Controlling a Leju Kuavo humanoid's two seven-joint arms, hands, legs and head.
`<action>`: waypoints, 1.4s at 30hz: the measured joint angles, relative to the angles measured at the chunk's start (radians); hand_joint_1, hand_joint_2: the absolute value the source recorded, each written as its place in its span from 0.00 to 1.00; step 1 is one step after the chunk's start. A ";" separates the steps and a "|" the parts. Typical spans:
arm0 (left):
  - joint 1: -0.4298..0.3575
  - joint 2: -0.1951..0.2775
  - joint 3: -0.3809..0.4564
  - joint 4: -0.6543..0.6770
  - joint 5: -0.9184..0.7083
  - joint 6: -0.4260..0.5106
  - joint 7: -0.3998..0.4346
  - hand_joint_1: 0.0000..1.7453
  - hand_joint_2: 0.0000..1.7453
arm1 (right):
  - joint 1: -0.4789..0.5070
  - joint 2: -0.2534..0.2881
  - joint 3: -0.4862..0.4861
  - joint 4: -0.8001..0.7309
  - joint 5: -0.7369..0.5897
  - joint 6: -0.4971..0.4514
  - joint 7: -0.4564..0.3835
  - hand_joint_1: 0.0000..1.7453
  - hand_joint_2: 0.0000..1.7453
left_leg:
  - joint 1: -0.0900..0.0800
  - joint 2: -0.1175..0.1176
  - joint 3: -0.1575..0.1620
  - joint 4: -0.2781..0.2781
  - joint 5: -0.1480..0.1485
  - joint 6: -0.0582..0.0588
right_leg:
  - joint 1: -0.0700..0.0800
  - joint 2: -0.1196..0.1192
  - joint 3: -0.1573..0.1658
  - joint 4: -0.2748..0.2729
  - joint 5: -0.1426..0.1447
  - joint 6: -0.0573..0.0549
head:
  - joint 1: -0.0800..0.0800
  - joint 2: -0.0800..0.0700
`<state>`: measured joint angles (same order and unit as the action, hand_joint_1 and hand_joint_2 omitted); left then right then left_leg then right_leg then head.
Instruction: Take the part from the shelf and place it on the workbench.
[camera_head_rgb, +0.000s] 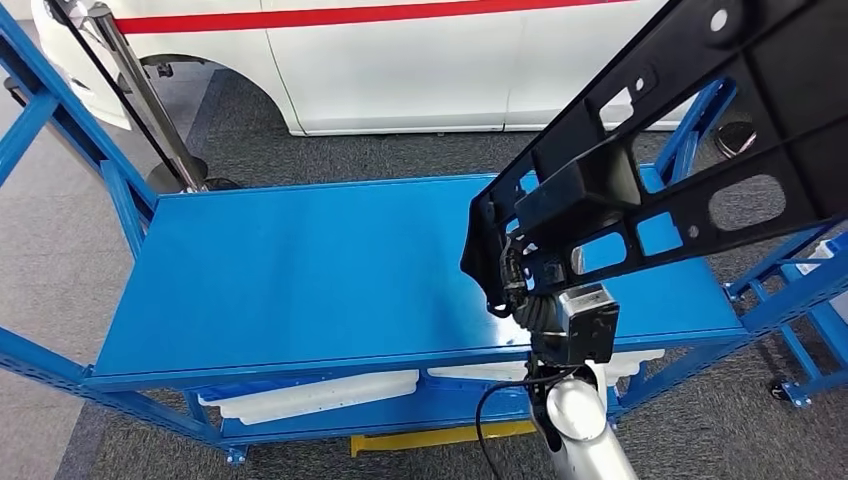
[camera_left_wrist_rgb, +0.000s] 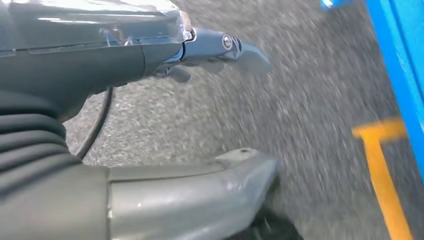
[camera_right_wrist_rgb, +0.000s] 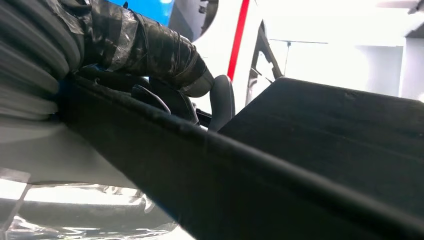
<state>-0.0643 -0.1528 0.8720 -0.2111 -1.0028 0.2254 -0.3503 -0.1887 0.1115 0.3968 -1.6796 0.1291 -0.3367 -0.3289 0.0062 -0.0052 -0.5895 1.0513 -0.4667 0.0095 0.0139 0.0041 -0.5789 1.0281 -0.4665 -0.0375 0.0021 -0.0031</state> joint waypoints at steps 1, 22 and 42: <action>-0.001 -0.006 0.005 0.000 0.004 0.007 0.001 0.00 1.00 | 0.019 0.000 0.005 0.000 0.005 0.007 -0.016 1.00 1.00 | -0.003 0.000 0.015 -0.029 0.006 0.004 | 0.000 0.000 0.000 0.000 0.000 0.004 | 0.000 0.000; 0.022 0.023 0.083 0.000 0.017 -0.020 0.015 0.00 1.00 | 0.370 -0.022 -0.026 -0.169 0.056 0.052 -0.199 1.00 1.00 | 0.023 0.009 -0.064 0.052 -0.036 -0.038 | -0.035 0.003 0.016 0.008 -0.020 0.010 | 0.000 0.000; 0.024 0.014 0.114 -0.001 0.026 -0.019 0.014 0.00 1.00 | 0.529 -0.003 -0.173 -0.214 0.021 0.062 -0.247 1.00 1.00 | -0.003 0.023 0.044 -0.078 0.017 0.030 | -0.027 -0.002 -0.115 0.270 -0.100 0.056 | 0.000 0.000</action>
<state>-0.0404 -0.1389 0.9861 -0.2117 -0.9766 0.2067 -0.3363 0.3399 0.1081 0.2241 -1.8941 0.1497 -0.2749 -0.5763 0.0029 0.0173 -0.5457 0.9737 -0.4498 0.0400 -0.0135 0.0022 -0.6943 1.2980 -0.5665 0.0189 0.0026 -0.0031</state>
